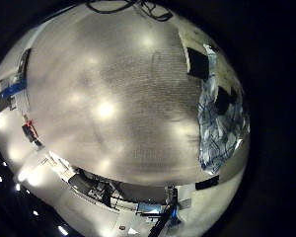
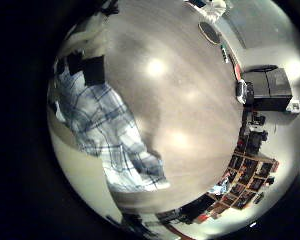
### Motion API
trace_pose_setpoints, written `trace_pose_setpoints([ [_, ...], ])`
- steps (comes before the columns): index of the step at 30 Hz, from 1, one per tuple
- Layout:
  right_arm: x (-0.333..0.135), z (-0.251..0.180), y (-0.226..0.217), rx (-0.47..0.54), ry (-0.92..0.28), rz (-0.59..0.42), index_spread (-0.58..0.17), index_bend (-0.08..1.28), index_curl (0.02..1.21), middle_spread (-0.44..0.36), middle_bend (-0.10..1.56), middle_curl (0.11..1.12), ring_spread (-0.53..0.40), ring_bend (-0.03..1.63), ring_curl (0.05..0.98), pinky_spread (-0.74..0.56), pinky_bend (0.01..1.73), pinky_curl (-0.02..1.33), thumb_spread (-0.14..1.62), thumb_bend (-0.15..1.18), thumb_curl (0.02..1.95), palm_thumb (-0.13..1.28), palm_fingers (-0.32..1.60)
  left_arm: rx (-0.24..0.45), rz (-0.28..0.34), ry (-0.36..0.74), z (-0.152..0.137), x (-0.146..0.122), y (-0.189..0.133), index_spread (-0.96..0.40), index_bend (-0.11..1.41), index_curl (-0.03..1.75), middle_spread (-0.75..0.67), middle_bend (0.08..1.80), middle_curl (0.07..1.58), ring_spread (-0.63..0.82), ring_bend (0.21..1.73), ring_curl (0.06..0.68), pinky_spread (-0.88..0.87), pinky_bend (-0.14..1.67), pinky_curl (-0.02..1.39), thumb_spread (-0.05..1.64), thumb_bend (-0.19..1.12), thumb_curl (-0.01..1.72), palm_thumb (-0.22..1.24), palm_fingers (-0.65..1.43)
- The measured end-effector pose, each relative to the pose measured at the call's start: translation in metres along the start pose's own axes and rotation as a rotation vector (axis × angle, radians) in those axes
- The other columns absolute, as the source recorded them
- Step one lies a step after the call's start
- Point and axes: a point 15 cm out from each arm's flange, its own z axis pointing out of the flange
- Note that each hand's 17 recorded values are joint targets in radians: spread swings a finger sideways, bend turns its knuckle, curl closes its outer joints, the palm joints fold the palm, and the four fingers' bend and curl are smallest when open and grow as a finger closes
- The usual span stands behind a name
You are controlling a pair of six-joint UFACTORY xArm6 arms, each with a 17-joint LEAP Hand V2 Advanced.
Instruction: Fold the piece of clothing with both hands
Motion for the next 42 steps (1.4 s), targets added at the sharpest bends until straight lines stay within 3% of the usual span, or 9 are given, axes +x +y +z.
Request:
trace_pose_setpoints([
  [2, 0.016, 0.000, -0.003, 0.015, 0.005, 0.024, -0.344, 0.63, 0.83, -0.182, 1.07, 0.72, -0.214, 1.40, 0.652, -0.26, 1.36, 0.74, 1.28, -0.02, 0.54, 0.78, 0.88, 0.001, -0.013, 0.022, 0.001, -0.004, -0.006, -0.63, 0.65, 1.08, -0.49, 0.97, 0.92, -0.48, 1.09, 0.567, -0.72, 0.27, 0.99, 1.36, -0.01, 0.32, 0.58, 0.72],
  [3, 0.021, -0.003, -0.004, 0.020, 0.007, 0.031, -0.372, 0.40, 0.78, -0.193, 1.01, 0.70, -0.223, 1.43, 0.647, -0.30, 1.40, 0.73, 1.31, -0.02, 0.51, 0.75, 0.73, -0.002, -0.020, 0.034, 0.001, -0.006, -0.007, -0.62, 0.64, 1.08, -0.49, 0.96, 0.92, -0.48, 1.08, 0.570, -0.72, 0.27, 1.00, 1.35, -0.01, 0.32, 0.58, 0.69],
  [4, 0.031, -0.011, -0.004, 0.031, 0.010, 0.044, -0.390, 0.30, 0.74, -0.198, 0.96, 0.69, -0.231, 1.43, 0.639, -0.33, 1.40, 0.72, 1.32, -0.02, 0.50, 0.73, 0.64, 0.000, -0.027, 0.045, 0.000, -0.009, -0.007, -0.62, 0.62, 1.07, -0.48, 0.95, 0.92, -0.47, 1.06, 0.571, -0.71, 0.27, 1.01, 1.35, -0.01, 0.32, 0.58, 0.62],
  [7, 0.060, -0.043, -0.005, 0.078, 0.024, 0.083, -0.435, 0.16, 0.65, -0.231, 0.87, 0.65, -0.256, 1.39, 0.599, -0.41, 1.38, 0.68, 1.33, -0.03, 0.47, 0.66, 0.58, 0.027, -0.027, 0.061, -0.009, -0.011, -0.007, -0.52, 0.43, 1.02, -0.40, 0.74, 0.89, -0.41, 1.06, 0.593, -0.66, 0.36, 1.06, 1.31, -0.03, 0.32, 0.52, 0.28],
  [12, 0.117, -0.092, 0.011, 0.118, 0.058, 0.144, -0.477, 0.16, 0.57, -0.261, 0.76, 0.61, -0.272, 1.31, 0.536, -0.48, 1.37, 0.60, 1.34, -0.02, 0.42, 0.58, 0.64, 0.111, 0.006, 0.106, -0.037, 0.003, 0.004, -0.32, 0.28, 0.90, -0.14, 0.36, 0.72, -0.20, 0.95, 0.532, -0.50, 0.40, 1.08, 1.27, -0.03, 0.31, 0.44, 0.04],
  [20, 0.154, -0.092, 0.096, -0.153, 0.033, 0.173, -0.456, 0.16, 0.51, -0.237, 0.65, 0.58, -0.257, 1.22, 0.501, -0.48, 1.29, 0.54, 1.37, -0.03, 0.35, 0.46, 0.49, 0.168, 0.060, 0.094, -0.064, 0.041, 0.041, -0.16, 0.23, 0.76, 0.07, 0.24, 0.57, 0.07, 0.76, 0.432, -0.15, 0.24, 1.00, 1.25, -0.02, 0.31, 0.42, 0.04],
  [28, 0.167, -0.084, 0.158, -0.365, -0.037, 0.060, -0.395, 0.18, 0.45, -0.205, 0.51, 0.52, -0.214, 1.10, 0.453, -0.34, 1.18, 0.48, 1.26, -0.02, 0.30, 0.32, 0.21, 0.138, 0.141, 0.058, -0.023, 0.092, 0.070, -0.11, 0.20, 0.66, 0.14, 0.18, 0.49, 0.20, 0.67, 0.373, 0.14, 0.17, 0.84, 1.24, -0.02, 0.31, 0.39, 0.09],
  [33, 0.165, -0.055, 0.166, -0.436, -0.068, 0.031, -0.380, 0.21, 0.44, -0.183, 0.47, 0.49, -0.176, 1.00, 0.413, -0.20, 1.06, 0.44, 1.20, -0.02, 0.31, 0.33, 0.12, 0.146, 0.136, 0.052, 0.013, 0.095, 0.069, -0.10, 0.20, 0.61, 0.14, 0.18, 0.45, 0.24, 0.64, 0.348, 0.24, 0.18, 0.75, 1.24, -0.02, 0.31, 0.38, 0.11],
  [42, 0.151, -0.005, 0.175, -0.546, -0.110, -0.006, -0.346, 0.18, 0.40, -0.091, 0.39, 0.42, -0.074, 0.85, 0.337, 0.12, 0.97, 0.36, 1.12, -0.02, 0.32, 0.38, 0.10, 0.119, 0.123, 0.060, 0.040, 0.095, 0.074, -0.09, 0.20, 0.56, 0.15, 0.17, 0.40, 0.30, 0.60, 0.315, 0.33, 0.18, 0.61, 1.24, -0.02, 0.30, 0.36, 0.11],
])
